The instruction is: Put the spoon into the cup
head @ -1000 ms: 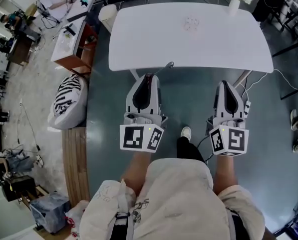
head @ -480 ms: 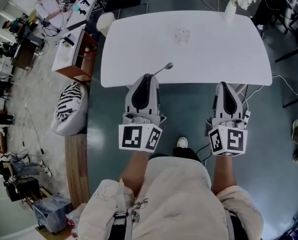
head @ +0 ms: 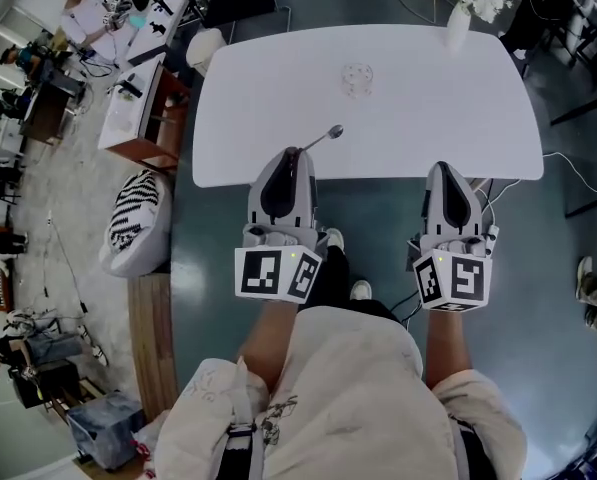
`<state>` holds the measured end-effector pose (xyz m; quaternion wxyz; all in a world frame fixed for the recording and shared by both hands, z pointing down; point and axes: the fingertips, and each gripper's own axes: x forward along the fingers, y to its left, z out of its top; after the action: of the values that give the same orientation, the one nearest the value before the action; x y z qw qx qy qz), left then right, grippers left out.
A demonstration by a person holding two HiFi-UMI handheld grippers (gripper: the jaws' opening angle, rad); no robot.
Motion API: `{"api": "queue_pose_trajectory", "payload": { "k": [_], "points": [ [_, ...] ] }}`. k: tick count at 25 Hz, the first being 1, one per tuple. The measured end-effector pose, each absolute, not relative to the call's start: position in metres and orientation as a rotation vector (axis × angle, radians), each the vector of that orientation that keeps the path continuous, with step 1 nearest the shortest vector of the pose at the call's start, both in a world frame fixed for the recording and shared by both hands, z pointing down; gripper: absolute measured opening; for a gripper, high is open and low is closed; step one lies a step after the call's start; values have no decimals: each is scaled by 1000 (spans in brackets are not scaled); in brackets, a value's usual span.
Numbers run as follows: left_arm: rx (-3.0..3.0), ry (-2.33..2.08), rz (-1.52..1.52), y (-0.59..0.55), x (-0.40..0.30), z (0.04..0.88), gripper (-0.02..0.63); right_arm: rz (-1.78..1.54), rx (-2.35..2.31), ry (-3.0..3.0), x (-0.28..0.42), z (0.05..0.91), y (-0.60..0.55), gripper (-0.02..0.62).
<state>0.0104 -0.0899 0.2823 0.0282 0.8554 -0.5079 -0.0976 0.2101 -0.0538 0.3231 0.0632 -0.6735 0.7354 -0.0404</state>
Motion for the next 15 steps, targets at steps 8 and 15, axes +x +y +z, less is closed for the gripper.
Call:
{"api": "queue_pose_trajectory", "payload": {
  "k": [8,15],
  "points": [
    [2639,-1491,-303,-154,25,304,38,-108,-2092,2223,218,336,-111,-12],
    [2620,-1415,-264,-235,37,328,38,-156,-2164,2230,221,354,-185,-12]
  ]
}}
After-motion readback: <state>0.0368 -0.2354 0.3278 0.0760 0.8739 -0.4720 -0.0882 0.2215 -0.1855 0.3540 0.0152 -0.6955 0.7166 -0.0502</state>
